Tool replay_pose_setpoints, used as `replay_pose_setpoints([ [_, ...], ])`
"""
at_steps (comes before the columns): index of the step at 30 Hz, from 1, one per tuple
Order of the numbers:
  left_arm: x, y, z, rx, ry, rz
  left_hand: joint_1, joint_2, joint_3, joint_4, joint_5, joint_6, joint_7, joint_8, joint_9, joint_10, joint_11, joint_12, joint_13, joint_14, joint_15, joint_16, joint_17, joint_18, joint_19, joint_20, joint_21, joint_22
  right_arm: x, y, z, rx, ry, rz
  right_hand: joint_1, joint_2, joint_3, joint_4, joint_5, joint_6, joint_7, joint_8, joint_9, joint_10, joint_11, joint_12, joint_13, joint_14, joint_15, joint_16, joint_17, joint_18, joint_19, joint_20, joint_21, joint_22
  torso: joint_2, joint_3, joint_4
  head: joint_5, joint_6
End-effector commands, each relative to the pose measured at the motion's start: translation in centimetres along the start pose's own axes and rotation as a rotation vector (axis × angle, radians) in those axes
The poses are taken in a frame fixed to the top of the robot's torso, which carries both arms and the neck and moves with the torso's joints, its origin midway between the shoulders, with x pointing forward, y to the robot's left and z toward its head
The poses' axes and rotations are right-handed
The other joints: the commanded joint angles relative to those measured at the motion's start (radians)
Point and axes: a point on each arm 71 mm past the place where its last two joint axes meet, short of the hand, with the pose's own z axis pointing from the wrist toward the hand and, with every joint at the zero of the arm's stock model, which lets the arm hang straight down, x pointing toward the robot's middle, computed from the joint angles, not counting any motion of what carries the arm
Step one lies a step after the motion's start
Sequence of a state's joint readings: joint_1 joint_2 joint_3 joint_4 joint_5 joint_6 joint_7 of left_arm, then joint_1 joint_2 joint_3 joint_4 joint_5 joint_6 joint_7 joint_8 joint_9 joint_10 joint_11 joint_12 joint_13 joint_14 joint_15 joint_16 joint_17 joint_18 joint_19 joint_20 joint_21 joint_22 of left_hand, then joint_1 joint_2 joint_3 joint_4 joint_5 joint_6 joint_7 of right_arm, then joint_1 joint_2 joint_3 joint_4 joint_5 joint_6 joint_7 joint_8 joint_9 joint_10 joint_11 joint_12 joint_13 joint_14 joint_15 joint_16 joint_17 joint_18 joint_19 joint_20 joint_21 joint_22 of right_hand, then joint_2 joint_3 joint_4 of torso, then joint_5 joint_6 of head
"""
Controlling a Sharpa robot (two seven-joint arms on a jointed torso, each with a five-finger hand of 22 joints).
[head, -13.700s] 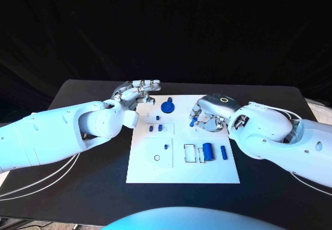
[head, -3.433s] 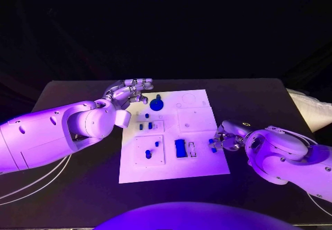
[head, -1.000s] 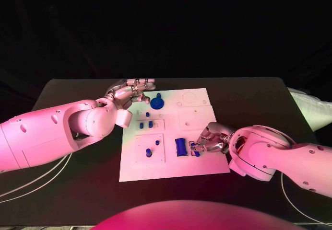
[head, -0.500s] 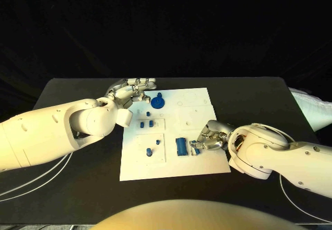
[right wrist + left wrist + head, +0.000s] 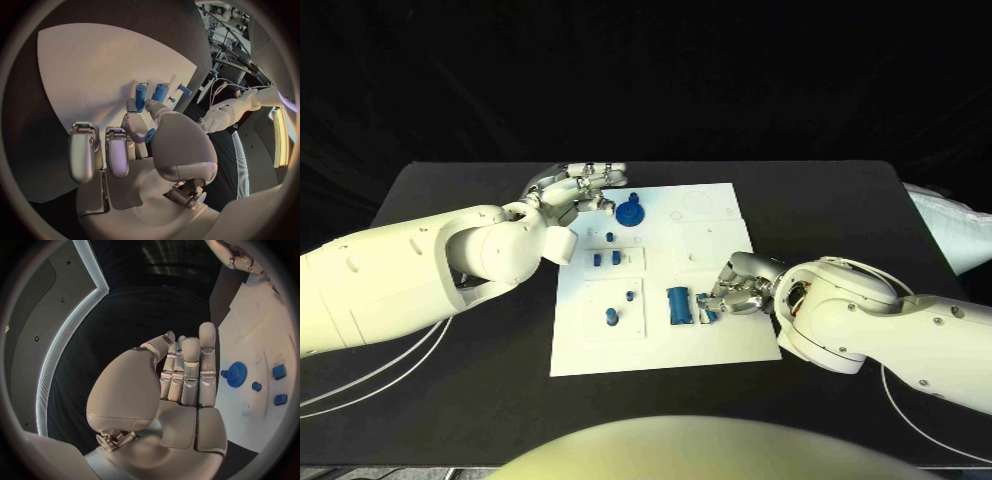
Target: Assemble the parts on the task board
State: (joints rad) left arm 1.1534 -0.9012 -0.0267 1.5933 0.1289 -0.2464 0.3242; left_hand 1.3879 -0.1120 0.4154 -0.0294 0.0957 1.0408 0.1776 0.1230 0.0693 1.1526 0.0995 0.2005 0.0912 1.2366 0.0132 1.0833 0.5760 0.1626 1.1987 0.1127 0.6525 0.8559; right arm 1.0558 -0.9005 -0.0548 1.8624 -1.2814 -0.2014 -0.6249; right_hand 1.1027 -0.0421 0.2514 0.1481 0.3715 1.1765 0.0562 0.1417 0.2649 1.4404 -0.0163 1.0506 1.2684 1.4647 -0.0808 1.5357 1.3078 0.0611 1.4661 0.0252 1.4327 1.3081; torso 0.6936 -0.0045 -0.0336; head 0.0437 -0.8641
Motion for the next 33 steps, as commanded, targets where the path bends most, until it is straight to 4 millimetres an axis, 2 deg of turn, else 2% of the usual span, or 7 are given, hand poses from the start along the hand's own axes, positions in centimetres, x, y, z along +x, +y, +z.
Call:
replay_pose_setpoints([
  [1, 0.30, -0.02, 0.00, 0.001, 0.026, -0.005, 0.002, 0.004, -0.003, -0.001, 0.002, -0.008, -0.001, 0.003, -0.001, -0.006, 0.000, 0.006, 0.000, -0.008, 0.001, -0.006, -0.001, 0.019, -0.005, 0.001, -0.004, -0.001, 0.54, 0.16, -0.03, 0.003, 0.054, 0.009, -0.011, 0.002, -0.001, 0.007, -0.007, 0.009, -0.001, 0.007, 0.004, 0.005, -0.006, 0.000, 0.001, 0.097, -0.006, 0.007, 0.219, -0.010, 0.020, -0.006, 0.002, 0.024, 0.000, 0.0002, -0.0001, 0.000, 0.000],
  [6, 0.29, -0.02, -0.01, 0.000, 0.026, -0.005, 0.001, 0.004, -0.004, 0.000, 0.002, -0.009, 0.000, 0.003, -0.001, -0.007, 0.000, 0.006, 0.000, -0.009, 0.002, -0.007, -0.003, 0.019, -0.006, 0.001, -0.005, -0.002, 0.60, 0.18, -0.05, 0.002, 0.059, 0.012, -0.019, 0.005, -0.005, 0.010, -0.008, 0.024, -0.007, 0.016, 0.012, 0.017, -0.010, 0.044, 0.027, 0.097, -0.009, 0.006, 0.218, -0.010, 0.021, -0.008, 0.003, 0.025, 0.001, 0.0005, -0.0007, 0.001, -0.002],
  [9, 0.30, -0.01, -0.01, 0.000, 0.027, -0.005, 0.001, 0.004, -0.004, 0.000, 0.002, -0.009, 0.000, 0.003, -0.001, -0.007, 0.000, 0.006, 0.000, -0.009, 0.002, -0.007, -0.003, 0.019, -0.006, 0.001, -0.005, -0.002, 0.51, 0.16, -0.03, 0.001, 0.048, 0.008, -0.031, -0.001, -0.015, 0.016, -0.016, 0.024, -0.007, 0.017, 0.015, 0.016, -0.010, 0.040, 0.025, 0.096, -0.010, 0.004, 0.216, -0.010, 0.020, -0.009, 0.002, 0.023, 0.000, 0.0004, -0.0011, 0.001, -0.002],
  [15, 0.30, -0.01, -0.01, -0.001, 0.028, -0.005, 0.001, 0.004, -0.004, 0.000, 0.002, -0.009, 0.000, 0.003, -0.001, -0.007, 0.000, 0.006, 0.000, -0.009, 0.002, -0.007, -0.003, 0.019, -0.006, 0.001, -0.005, -0.002, 0.46, 0.28, -0.08, -0.005, 0.036, 0.004, -0.073, -0.016, -0.063, 0.041, -0.045, 0.023, -0.007, 0.020, 0.025, 0.016, -0.010, 0.037, 0.026, 0.096, -0.010, 0.004, 0.216, -0.010, 0.020, -0.011, 0.001, 0.023, 0.000, 0.0009, -0.0002, 0.001, -0.003],
  [25, 0.31, 0.01, 0.02, -0.002, 0.029, -0.005, 0.001, 0.004, -0.004, 0.000, 0.002, -0.009, 0.000, 0.003, -0.001, -0.007, 0.000, 0.006, 0.000, -0.009, 0.002, -0.007, -0.003, 0.019, -0.006, 0.001, -0.005, -0.002, 0.35, 0.27, -0.32, -0.014, 0.012, 0.004, -0.101, -0.014, -0.135, 0.076, -0.059, 0.021, -0.010, 0.023, 0.040, 0.019, -0.013, 0.037, 0.031, 0.096, -0.013, 0.004, 0.217, -0.010, 0.021, -0.013, 0.001, 0.025, 0.000, 0.0010, -0.0014, 0.000, -0.003],
  [28, 0.32, 0.02, 0.03, -0.003, 0.030, -0.005, 0.001, 0.004, -0.004, 0.000, 0.002, -0.009, 0.000, 0.003, -0.001, -0.007, 0.000, 0.006, 0.000, -0.009, 0.002, -0.007, -0.003, 0.019, -0.006, 0.001, -0.005, -0.002, 0.34, 0.13, -0.44, -0.016, 0.014, -0.003, -0.074, -0.016, -0.155, 0.063, -0.093, 0.018, -0.010, 0.023, 0.046, 0.018, -0.013, 0.034, 0.031, 0.096, -0.013, 0.004, 0.217, -0.010, 0.020, -0.013, 0.000, 0.024, 0.000, 0.0012, -0.0011, 0.000, -0.003],
  [33, 0.30, 0.02, 0.04, -0.003, 0.029, -0.004, -0.001, 0.005, -0.005, 0.000, 0.002, -0.010, 0.000, 0.003, -0.001, -0.009, 0.001, 0.007, 0.000, -0.010, 0.002, -0.007, -0.004, 0.019, -0.007, 0.002, -0.008, -0.004, 0.45, -0.21, -0.77, -0.019, 0.027, -0.011, 0.007, -0.022, -0.179, 0.011, -0.180, 0.011, -0.007, 0.023, 0.055, 0.014, -0.011, 0.024, 0.029, 0.096, -0.011, 0.003, 0.214, -0.009, 0.018, -0.012, -0.003, 0.020, 0.000, 0.0019, -0.0003, -0.001, -0.003],
])
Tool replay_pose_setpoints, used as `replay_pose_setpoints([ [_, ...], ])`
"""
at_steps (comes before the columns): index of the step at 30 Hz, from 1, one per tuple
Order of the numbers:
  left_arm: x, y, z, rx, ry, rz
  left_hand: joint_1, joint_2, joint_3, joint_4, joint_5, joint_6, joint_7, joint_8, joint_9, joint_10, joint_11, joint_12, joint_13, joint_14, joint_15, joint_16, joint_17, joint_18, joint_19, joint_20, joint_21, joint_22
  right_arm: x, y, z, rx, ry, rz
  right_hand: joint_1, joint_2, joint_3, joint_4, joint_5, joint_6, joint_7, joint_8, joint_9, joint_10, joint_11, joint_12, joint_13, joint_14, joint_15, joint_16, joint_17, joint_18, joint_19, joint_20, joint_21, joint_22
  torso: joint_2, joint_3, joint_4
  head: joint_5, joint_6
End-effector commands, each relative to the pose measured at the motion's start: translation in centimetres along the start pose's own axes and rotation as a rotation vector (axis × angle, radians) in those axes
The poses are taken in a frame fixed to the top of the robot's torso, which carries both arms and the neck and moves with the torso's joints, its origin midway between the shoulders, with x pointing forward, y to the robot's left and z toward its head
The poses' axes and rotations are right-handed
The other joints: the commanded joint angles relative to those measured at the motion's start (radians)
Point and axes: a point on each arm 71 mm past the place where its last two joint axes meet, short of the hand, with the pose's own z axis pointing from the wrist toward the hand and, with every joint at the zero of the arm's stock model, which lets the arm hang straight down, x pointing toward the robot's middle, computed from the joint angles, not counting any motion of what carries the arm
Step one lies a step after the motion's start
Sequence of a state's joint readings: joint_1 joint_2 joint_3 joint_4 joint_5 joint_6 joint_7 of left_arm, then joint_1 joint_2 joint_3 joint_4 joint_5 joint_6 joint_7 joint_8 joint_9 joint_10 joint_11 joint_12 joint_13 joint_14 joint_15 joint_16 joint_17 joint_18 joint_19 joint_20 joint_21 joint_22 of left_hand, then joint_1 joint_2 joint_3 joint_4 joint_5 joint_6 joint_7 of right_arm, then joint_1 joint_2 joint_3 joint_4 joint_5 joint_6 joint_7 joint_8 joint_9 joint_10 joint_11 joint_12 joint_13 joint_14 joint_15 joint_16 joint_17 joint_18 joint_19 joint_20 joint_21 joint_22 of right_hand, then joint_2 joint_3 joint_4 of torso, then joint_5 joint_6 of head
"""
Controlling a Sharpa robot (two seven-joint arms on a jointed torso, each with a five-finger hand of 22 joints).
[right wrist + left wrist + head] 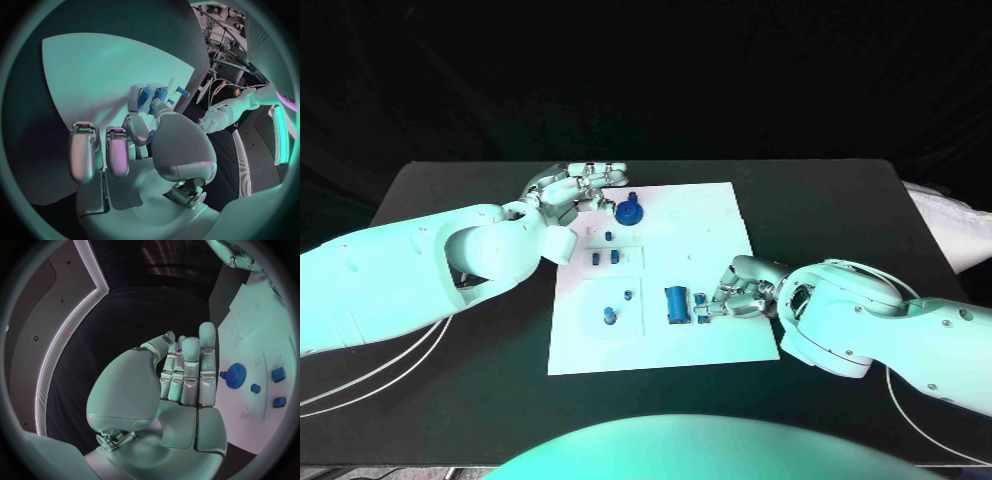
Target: Assemble the parts on the task board
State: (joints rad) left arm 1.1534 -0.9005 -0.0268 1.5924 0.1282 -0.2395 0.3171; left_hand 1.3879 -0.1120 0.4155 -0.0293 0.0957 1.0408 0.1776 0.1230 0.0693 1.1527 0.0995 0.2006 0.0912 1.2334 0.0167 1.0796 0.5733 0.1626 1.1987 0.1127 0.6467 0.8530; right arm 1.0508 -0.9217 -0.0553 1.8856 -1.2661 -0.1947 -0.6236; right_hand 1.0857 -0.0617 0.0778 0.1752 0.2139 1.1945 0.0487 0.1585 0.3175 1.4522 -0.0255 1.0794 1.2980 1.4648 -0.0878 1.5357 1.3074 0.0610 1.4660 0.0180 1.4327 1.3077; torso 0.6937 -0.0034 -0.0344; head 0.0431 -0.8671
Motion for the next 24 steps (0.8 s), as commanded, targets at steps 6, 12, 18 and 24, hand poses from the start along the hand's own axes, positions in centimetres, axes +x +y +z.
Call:
replay_pose_setpoints([
  [6, 0.20, -0.03, 0.04, 0.004, 0.022, -0.002, -0.001, 0.005, -0.005, 0.000, 0.002, -0.010, 0.000, 0.003, -0.001, -0.009, 0.001, 0.007, 0.000, -0.006, -0.001, -0.003, -0.001, 0.019, -0.007, 0.002, -0.002, -0.001, 0.32, -0.12, -0.41, -0.025, 0.014, -0.022, 0.050, -0.002, -0.023, -0.032, -0.049, -0.011, 0.002, 0.004, 0.007, -0.001, 0.000, -0.011, -0.002, 0.095, -0.003, 0.002, 0.214, -0.009, 0.017, -0.004, -0.004, 0.019, 0.000, -0.0001, -0.0006, -0.001, 0.001],
  [12, 0.19, -0.02, 0.07, 0.003, 0.022, -0.001, -0.001, 0.005, -0.005, 0.000, 0.002, -0.010, 0.000, 0.003, -0.001, -0.009, 0.001, 0.007, 0.000, -0.006, -0.001, -0.003, -0.001, 0.019, -0.007, 0.002, -0.002, -0.001, 0.36, -0.21, -0.38, -0.022, 0.017, -0.022, 0.049, 0.005, -0.029, -0.029, -0.053, -0.011, 0.003, 0.004, 0.008, -0.001, 0.001, -0.011, -0.001, 0.096, -0.002, 0.002, 0.215, -0.009, 0.018, -0.003, -0.004, 0.020, 0.000, -0.0006, 0.0012, -0.003, 0.001],
  [18, 0.16, -0.01, 0.07, 0.003, 0.021, 0.000, -0.001, 0.005, -0.005, 0.000, 0.002, -0.010, 0.000, 0.003, -0.001, -0.009, 0.001, 0.007, 0.000, -0.006, -0.001, -0.003, -0.001, 0.019, -0.007, 0.002, -0.002, -0.001, 0.36, -0.40, -0.22, -0.015, 0.023, -0.030, 0.048, 0.010, -0.031, -0.027, -0.053, -0.011, 0.003, 0.005, 0.009, -0.001, 0.001, -0.011, -0.001, 0.095, -0.002, 0.002, 0.215, -0.009, 0.018, -0.003, -0.004, 0.021, 0.000, -0.0010, 0.0006, -0.002, 0.001],
  [24, 0.18, -0.01, 0.07, 0.003, 0.022, 0.000, -0.001, 0.005, -0.005, 0.000, 0.002, -0.010, 0.000, 0.003, -0.001, -0.009, 0.001, 0.007, 0.000, -0.006, -0.001, -0.003, -0.001, 0.019, -0.007, 0.002, -0.002, -0.001, 0.22, -0.69, 0.25, -0.004, 0.017, -0.044, 0.067, 0.026, -0.036, -0.035, -0.054, -0.012, 0.002, 0.004, 0.012, 0.000, 0.000, -0.010, 0.001, 0.096, -0.003, 0.003, 0.216, -0.009, 0.018, -0.003, -0.004, 0.021, 0.001, -0.0004, 0.0008, -0.003, -0.001],
])
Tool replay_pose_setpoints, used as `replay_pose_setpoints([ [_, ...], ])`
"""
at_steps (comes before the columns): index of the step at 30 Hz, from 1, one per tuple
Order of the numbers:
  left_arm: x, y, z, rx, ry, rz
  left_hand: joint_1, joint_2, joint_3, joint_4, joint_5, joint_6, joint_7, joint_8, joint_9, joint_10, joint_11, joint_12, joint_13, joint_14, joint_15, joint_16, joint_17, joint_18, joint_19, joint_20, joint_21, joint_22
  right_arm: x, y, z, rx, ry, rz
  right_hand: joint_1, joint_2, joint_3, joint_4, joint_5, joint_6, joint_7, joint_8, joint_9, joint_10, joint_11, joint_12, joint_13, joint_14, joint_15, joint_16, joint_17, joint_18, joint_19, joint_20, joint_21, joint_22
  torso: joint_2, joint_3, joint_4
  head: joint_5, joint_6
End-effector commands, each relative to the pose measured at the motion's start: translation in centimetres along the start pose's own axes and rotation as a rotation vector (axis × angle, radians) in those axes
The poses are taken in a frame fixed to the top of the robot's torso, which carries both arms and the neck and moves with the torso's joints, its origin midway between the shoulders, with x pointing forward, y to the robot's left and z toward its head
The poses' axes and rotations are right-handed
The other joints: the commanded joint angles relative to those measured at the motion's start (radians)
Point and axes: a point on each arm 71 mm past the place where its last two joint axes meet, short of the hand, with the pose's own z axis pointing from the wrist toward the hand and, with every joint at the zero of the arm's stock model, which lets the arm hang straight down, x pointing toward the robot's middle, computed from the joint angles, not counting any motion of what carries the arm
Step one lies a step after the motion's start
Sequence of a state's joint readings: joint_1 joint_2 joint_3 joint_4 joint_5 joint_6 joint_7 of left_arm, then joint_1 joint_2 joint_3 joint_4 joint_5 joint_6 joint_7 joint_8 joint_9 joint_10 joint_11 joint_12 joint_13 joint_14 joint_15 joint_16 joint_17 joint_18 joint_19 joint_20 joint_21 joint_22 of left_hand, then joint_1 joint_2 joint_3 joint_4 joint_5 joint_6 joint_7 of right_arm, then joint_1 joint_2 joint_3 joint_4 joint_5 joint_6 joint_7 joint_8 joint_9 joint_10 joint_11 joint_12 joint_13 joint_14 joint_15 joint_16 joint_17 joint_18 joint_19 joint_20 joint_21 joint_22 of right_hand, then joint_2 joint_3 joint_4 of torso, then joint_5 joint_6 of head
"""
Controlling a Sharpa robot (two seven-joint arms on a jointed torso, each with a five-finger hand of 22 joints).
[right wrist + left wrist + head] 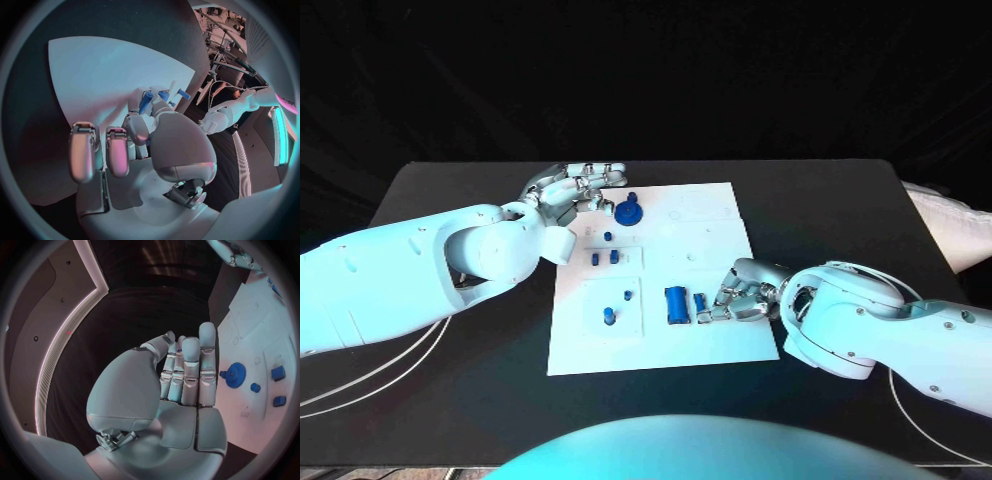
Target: Assemble the parts on the task board
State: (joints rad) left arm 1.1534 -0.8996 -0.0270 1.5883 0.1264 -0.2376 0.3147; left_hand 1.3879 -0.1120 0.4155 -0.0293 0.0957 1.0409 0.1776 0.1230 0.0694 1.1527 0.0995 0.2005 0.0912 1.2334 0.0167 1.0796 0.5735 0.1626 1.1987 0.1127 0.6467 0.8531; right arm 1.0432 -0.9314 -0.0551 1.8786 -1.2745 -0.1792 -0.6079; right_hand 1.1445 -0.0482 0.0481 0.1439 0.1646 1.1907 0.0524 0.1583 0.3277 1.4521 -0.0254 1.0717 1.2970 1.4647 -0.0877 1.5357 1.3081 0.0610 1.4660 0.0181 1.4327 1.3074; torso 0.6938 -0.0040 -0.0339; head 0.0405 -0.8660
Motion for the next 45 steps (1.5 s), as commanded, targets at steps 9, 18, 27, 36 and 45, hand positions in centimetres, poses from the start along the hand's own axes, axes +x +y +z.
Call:
replay_pose_setpoints([
  [9, 0.2, 0.1, 0.1, 0.003, 0.021, 0.000, -0.001, 0.005, -0.005, 0.000, 0.002, -0.010, 0.000, 0.003, -0.001, -0.009, 0.001, 0.007, 0.000, -0.006, -0.001, -0.003, -0.001, 0.019, -0.007, 0.002, -0.002, -0.001, 0.0, -0.1, 0.7, -0.008, -0.025, -0.018, 0.072, 0.031, -0.007, -0.041, -0.053, -0.010, -0.003, 0.004, 0.007, 0.000, -0.002, -0.003, 0.003, 0.096, -0.004, 0.003, 0.216, -0.009, 0.018, -0.004, -0.004, 0.022, 0.000, 0.0046, 0.0056, 0.002, -0.003],
  [18, 0.0, 0.3, 0.1, -0.001, 0.016, 0.002, 0.000, 0.006, -0.005, 0.000, 0.002, -0.011, 0.000, 0.004, -0.001, -0.010, 0.001, 0.008, 0.000, -0.007, -0.001, -0.003, -0.002, 0.019, -0.008, 0.002, -0.003, -0.001, -0.5, 0.3, 0.0, -0.060, -0.073, 0.058, 0.006, 0.024, -0.073, 0.010, 0.036, -0.013, 0.001, 0.000, 0.013, -0.002, 0.002, -0.014, 0.000, 0.095, -0.001, -0.001, 0.210, -0.007, 0.016, -0.001, -0.009, 0.016, -0.001, 0.0044, 0.0038, 0.000, 0.005],
  [27, -0.9, 1.0, 0.4, 0.010, -0.030, 0.001, -0.026, -0.004, -0.033, 0.012, 0.002, -0.024, 0.005, 0.006, -0.002, -0.031, 0.006, 0.017, -0.004, -0.107, 0.011, -0.090, -0.095, 0.019, -0.067, 0.012, -0.055, -0.027, -5.2, -0.4, 0.2, -0.208, -0.159, 0.355, 0.080, 0.035, -0.093, -0.015, 0.059, -0.108, 0.039, -0.059, -0.008, -0.106, 0.033, -0.280, -0.139, 0.073, 0.023, -0.066, 0.124, 0.016, -0.035, 0.017, -0.090, -0.103, -0.026, -0.0080, -0.0001, -0.021, 0.031],
  [36, -2.5, 2.1, 1.5, 0.052, -0.125, -0.005, -0.038, 0.000, -0.108, 0.046, 0.001, -0.053, 0.000, 0.000, -0.003, -0.071, 0.032, -0.006, -0.027, -0.256, 0.069, -0.539, -0.315, 0.013, -0.314, 0.077, -0.359, -0.243, -10.6, -3.4, 3.8, -0.332, -0.268, 0.766, 0.232, 0.068, -0.045, -0.078, 0.020, -0.187, 0.094, -0.095, -0.052, -0.319, 0.087, -0.794, -0.546, -0.189, 0.071, -0.803, -0.585, 0.123, -0.334, 0.062, -0.668, -0.765, -0.081, -0.0320, 0.0008, -0.043, 0.103],
  [45, -4.1, 3.4, 3.0, 0.102, -0.246, 0.023, -0.011, 0.026, -0.177, 0.049, 0.003, -0.075, -0.029, -0.057, -0.004, -0.134, 0.089, -0.111, -0.028, -0.324, 0.142, -0.854, -0.458, 0.022, -0.454, 0.165, -0.564, -0.445, -13.5, -5.4, 7.5, -0.400, -0.335, 1.002, 0.298, 0.052, 0.052, -0.120, -0.006, -0.235, 0.098, -0.090, -0.160, -0.395, 0.166, -1.001, -1.027, -0.378, 0.187, -1.377, -0.995, 0.130, -0.469, 0.198, -1.176, -1.110, -0.123, -0.0320, -0.0013, -0.049, 0.172],
])
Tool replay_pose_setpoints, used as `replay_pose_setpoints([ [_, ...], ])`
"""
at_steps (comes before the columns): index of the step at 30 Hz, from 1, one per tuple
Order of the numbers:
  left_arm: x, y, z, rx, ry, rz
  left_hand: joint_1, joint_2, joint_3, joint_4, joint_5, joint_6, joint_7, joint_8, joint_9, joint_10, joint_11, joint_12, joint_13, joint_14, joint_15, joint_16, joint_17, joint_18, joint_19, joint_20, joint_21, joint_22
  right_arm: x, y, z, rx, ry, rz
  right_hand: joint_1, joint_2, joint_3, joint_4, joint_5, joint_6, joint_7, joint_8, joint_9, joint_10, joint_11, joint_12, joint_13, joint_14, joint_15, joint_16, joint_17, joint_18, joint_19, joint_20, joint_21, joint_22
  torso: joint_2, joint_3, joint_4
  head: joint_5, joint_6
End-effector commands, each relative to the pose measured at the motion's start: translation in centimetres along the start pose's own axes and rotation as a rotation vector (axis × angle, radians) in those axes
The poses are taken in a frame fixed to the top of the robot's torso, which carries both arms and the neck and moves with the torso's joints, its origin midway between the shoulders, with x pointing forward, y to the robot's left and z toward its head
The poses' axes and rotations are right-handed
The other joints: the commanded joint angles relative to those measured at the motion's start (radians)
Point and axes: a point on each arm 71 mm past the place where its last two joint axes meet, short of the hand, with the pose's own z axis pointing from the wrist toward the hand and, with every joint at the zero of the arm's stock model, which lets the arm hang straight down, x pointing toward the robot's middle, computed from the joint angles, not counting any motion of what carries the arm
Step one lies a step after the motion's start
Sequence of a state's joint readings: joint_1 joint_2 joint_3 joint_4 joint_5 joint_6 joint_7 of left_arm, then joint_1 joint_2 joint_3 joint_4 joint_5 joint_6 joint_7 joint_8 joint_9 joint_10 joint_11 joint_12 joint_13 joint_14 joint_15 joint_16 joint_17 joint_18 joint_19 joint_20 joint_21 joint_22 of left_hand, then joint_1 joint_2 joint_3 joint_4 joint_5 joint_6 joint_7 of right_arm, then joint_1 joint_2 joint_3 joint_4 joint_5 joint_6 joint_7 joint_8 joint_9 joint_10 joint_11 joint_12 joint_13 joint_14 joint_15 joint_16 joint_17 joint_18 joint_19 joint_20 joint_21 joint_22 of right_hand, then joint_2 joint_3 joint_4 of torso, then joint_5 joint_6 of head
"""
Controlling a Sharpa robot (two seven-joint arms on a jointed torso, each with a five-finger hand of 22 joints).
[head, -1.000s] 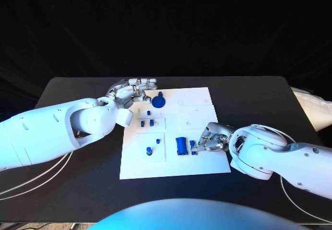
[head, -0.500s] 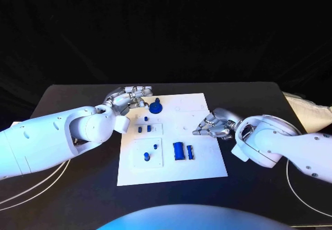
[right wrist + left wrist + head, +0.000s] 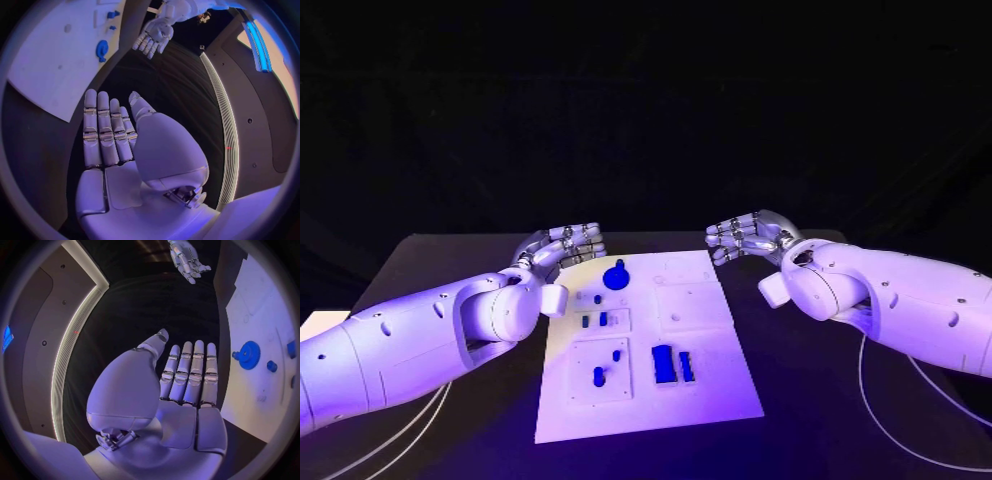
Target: Assemble the parts on the task board
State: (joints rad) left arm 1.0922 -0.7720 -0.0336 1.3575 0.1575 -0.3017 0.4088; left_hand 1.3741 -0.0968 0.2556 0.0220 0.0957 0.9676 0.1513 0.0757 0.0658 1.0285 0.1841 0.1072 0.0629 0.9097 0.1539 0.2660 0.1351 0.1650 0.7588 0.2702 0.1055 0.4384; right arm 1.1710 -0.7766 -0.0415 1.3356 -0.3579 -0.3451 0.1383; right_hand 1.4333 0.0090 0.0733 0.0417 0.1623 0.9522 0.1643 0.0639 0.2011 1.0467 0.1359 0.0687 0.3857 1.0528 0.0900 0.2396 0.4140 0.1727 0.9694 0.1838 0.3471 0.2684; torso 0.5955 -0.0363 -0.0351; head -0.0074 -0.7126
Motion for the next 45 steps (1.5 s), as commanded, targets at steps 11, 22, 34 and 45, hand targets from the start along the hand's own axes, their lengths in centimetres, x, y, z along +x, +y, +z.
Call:
replay_pose_setpoints([
  [11, 0.0, 0.5, 0.6, 0.031, -0.065, 0.030, -0.564, 0.097, -0.127, -0.022, -0.096, -0.401, -0.057, -0.076, -0.066, -0.434, -0.073, -0.107, -0.063, -0.370, -0.059, -0.161, -0.135, -0.053, -0.324, -0.106, -0.106, -0.223, -0.1, -0.1, 1.2, -0.057, -0.052, 0.131, -0.611, -0.009, -0.001, -0.042, -0.070, -0.392, -0.071, -0.064, -0.130, -0.421, -0.049, -0.069, -0.302, -0.407, -0.090, -0.240, -0.296, -0.056, -0.362, -0.059, -0.248, -0.194, -0.026, 0.0081, 0.0074, 0.001, 0.044],
  [22, 2.9, 0.0, -1.6, 0.105, -0.140, 0.155, -0.854, 0.097, -0.173, -0.022, -0.096, -0.604, -0.151, -0.076, -0.066, -0.647, -0.113, -0.107, -0.063, -0.564, -0.154, -0.266, -0.135, -0.078, -0.480, -0.165, -0.106, -0.300, 3.5, -0.1, -1.6, -0.122, -0.194, 0.242, -0.906, -0.009, -0.073, -0.042, -0.162, -0.594, -0.164, -0.064, -0.201, -0.646, -0.136, -0.069, -0.386, -0.639, -0.090, -0.240, -0.339, -0.092, -0.580, -0.104, -0.347, -0.268, -0.051, 0.0360, 0.0348, 0.007, 0.112],
  [34, 4.6, -0.6, -3.0, 0.162, -0.183, 0.222, -1.059, 0.097, -0.256, -0.022, -0.096, -0.747, -0.151, -0.076, -0.066, -0.797, -0.184, -0.107, -0.063, -0.700, -0.154, -0.266, -0.135, -0.165, -0.589, -0.270, -0.106, -0.355, 5.6, -0.1, -3.9, -0.136, -0.286, 0.287, -1.113, -0.009, -0.073, -0.042, -0.162, -0.734, -0.164, -0.064, -0.201, -0.804, -0.136, -0.069, -0.386, -0.801, -0.090, -0.240, -0.414, -0.173, -0.733, -0.184, -0.347, -0.268, -0.051, 0.0363, 0.0351, 0.007, 0.113],
  [45, 4.6, -0.6, -3.0, 0.162, -0.183, 0.222, -1.175, 0.097, -0.256, -0.022, -0.096, -0.829, -0.151, -0.076, -0.066, -0.883, -0.184, -0.107, -0.063, -0.777, -0.154, -0.266, -0.135, -0.165, -0.651, -0.270, -0.106, -0.438, 5.6, -0.1, -3.9, -0.136, -0.286, 0.287, -1.232, -0.009, -0.073, -0.042, -0.162, -0.815, -0.164, -0.064, -0.201, -0.894, -0.136, -0.069, -0.386, -0.895, -0.090, -0.240, -0.414, -0.173, -0.821, -0.184, -0.347, -0.268, -0.051, 0.0363, 0.0351, 0.007, 0.113],
])
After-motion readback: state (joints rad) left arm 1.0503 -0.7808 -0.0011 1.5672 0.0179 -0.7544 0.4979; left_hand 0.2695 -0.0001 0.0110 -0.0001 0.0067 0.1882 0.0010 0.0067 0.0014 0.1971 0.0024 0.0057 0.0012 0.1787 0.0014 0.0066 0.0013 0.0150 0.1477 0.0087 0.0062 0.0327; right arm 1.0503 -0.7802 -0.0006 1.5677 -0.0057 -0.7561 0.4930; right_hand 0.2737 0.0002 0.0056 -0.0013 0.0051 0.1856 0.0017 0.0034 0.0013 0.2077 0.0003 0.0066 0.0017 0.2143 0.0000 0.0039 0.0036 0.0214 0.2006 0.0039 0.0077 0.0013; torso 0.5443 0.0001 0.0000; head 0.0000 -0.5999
